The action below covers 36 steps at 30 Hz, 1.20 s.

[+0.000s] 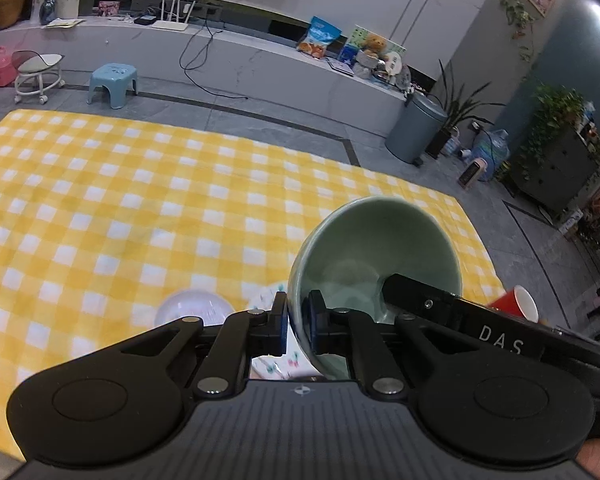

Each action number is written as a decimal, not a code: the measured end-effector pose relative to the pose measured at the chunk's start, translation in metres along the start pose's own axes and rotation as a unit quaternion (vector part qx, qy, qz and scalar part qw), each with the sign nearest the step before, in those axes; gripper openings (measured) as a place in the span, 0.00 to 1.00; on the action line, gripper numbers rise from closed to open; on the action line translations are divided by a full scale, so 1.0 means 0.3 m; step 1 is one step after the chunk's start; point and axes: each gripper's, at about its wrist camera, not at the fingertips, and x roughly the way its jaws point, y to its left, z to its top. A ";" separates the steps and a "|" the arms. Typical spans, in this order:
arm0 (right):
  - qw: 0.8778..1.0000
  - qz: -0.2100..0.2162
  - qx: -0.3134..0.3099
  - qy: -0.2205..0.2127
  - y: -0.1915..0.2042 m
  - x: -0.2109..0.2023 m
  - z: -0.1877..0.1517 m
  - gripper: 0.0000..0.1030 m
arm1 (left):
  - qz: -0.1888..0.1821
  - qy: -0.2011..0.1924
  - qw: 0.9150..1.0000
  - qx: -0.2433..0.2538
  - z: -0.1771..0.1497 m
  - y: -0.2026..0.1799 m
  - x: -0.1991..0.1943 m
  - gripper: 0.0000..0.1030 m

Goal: Organize plates and bowls
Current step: 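Lift the green bowl with both grippers and carry it to the bowl stack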

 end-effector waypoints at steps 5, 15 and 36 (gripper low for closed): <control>1.000 0.006 -0.009 0.014 -0.014 -0.067 -0.083 0.07 | 0.013 -0.003 0.999 0.037 -0.083 -0.048 -0.055 0.11; 0.997 0.016 0.026 0.067 -0.087 -0.081 -0.178 0.08 | 0.000 0.049 0.996 0.071 -0.176 -0.059 -0.021 0.12; 0.979 0.034 0.071 0.190 -0.151 0.079 -0.275 0.10 | 0.012 0.127 0.987 0.098 -0.220 -0.012 0.102 0.26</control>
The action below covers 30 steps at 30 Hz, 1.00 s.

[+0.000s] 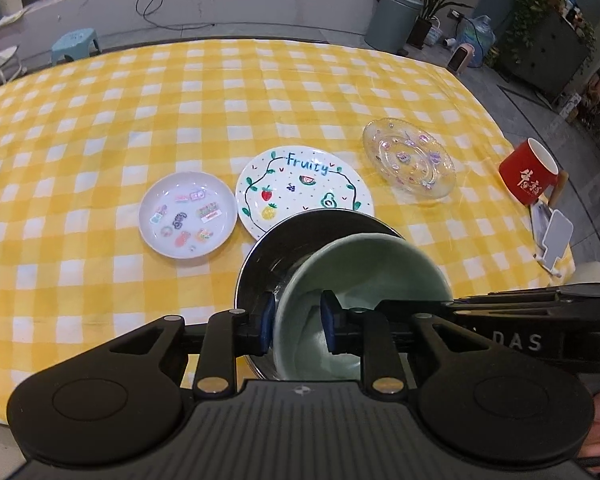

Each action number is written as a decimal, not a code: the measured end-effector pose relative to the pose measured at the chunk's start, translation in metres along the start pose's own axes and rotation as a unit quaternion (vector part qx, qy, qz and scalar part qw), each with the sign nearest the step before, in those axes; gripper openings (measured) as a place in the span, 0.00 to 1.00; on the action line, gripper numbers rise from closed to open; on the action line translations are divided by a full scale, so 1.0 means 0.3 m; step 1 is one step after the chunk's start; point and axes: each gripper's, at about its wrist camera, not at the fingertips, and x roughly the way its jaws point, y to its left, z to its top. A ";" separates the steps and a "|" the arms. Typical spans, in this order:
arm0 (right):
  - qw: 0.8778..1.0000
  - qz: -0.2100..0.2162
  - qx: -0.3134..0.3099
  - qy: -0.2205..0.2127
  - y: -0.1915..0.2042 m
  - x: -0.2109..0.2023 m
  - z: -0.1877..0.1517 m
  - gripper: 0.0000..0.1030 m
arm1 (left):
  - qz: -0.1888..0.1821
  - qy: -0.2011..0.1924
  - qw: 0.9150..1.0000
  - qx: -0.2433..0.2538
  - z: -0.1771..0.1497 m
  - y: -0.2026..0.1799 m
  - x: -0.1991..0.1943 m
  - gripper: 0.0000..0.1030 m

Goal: Organize plates and bowls
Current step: 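Lift the green bowl with both grippers and carry it to the bowl stack, then lower the green bowl into the steel bowl stack and open both grippers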

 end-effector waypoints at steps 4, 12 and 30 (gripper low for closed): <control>1.000 -0.013 0.003 0.004 -0.011 0.026 0.017 0.10 | 0.000 -0.014 1.000 -0.015 0.003 0.023 -0.018 0.26; 1.000 -0.026 -0.006 0.010 0.007 0.052 0.033 0.10 | -0.015 -0.032 0.999 -0.022 0.002 0.058 -0.053 0.30; 0.997 -0.045 -0.044 0.042 0.091 0.083 0.084 0.42 | 0.001 -0.040 0.997 -0.063 0.001 0.136 -0.071 0.32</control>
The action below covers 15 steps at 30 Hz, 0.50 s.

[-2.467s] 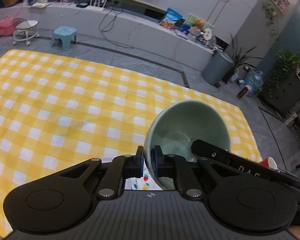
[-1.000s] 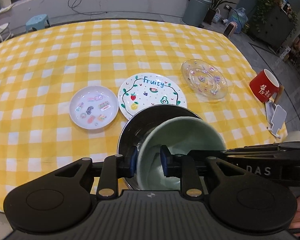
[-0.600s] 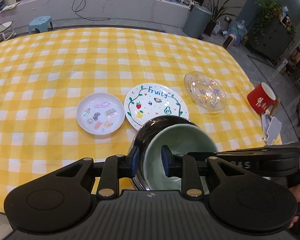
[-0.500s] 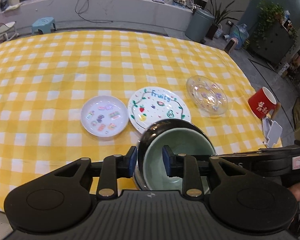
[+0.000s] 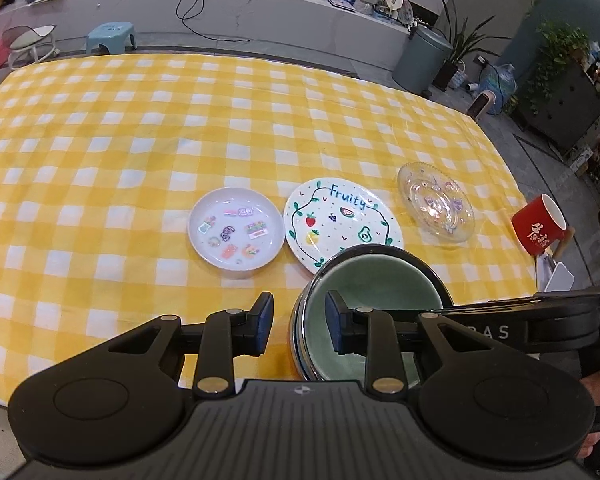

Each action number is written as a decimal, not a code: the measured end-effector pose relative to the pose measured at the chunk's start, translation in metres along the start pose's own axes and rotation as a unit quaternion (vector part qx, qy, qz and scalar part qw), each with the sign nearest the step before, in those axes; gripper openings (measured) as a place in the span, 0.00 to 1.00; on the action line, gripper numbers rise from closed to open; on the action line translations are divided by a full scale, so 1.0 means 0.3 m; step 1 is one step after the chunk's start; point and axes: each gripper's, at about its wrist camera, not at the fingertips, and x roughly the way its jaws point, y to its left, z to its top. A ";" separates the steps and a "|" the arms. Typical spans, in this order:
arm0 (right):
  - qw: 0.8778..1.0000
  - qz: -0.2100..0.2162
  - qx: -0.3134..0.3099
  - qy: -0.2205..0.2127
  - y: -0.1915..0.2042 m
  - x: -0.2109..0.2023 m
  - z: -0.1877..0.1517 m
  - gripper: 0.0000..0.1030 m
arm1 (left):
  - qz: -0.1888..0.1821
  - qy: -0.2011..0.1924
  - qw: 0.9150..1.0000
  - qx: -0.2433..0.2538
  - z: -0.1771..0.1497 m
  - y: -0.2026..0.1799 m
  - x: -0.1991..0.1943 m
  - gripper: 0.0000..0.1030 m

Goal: Organize plates and bowls
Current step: 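Lower the green bowl into the steel bowl stack and open both grippers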

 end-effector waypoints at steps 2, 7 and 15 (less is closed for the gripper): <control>1.000 -0.003 -0.010 0.001 0.014 -0.009 0.003 0.47 | -0.001 0.000 1.000 0.000 -0.001 0.001 -0.001 0.32; 0.999 -0.013 -0.036 -0.006 0.036 -0.038 0.006 0.59 | -0.004 0.003 1.000 -0.009 0.000 0.003 0.000 0.32; 0.998 -0.019 -0.054 -0.019 0.038 -0.073 -0.004 0.64 | 0.006 -0.006 1.000 -0.018 0.005 0.008 -0.004 0.35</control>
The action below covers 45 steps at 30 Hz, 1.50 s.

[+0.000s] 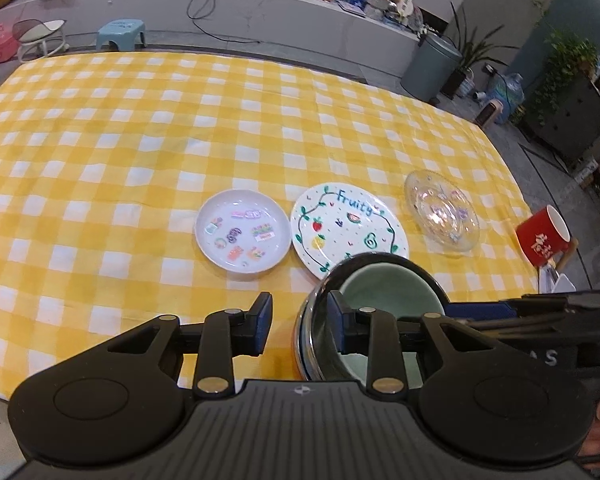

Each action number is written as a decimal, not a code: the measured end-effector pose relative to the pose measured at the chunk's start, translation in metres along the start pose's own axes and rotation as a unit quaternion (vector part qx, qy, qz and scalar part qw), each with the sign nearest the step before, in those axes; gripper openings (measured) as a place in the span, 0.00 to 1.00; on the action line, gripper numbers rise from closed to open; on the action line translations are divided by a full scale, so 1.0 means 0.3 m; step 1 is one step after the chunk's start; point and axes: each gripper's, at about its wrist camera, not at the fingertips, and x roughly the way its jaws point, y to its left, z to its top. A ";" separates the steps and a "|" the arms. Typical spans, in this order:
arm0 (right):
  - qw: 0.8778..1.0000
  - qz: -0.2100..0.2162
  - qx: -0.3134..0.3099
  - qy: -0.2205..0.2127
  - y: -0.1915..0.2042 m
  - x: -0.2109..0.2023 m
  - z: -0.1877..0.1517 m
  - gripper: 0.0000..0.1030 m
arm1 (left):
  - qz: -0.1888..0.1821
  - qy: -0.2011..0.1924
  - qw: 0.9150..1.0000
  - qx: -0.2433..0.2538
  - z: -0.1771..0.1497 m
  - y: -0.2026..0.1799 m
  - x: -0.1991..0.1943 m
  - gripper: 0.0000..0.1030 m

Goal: Organize plates and bowls
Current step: 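Lower the green bowl into the steel bowl stack and open both grippers, then move both grippers up and toward the clear glass plate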

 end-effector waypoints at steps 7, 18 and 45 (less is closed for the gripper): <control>0.999 -0.001 -0.031 -0.026 0.029 -0.059 -0.004 0.65 | 0.005 -0.015 1.000 -0.005 0.002 0.006 -0.009 0.41; 0.991 0.018 -0.118 -0.061 0.068 -0.056 -0.055 0.22 | 0.041 -0.112 0.993 0.006 0.010 -0.014 -0.085 0.62; 0.982 0.102 -0.055 -0.149 -0.177 -0.158 -0.004 0.41 | 0.046 -0.203 0.978 0.020 -0.001 -0.104 -0.127 0.77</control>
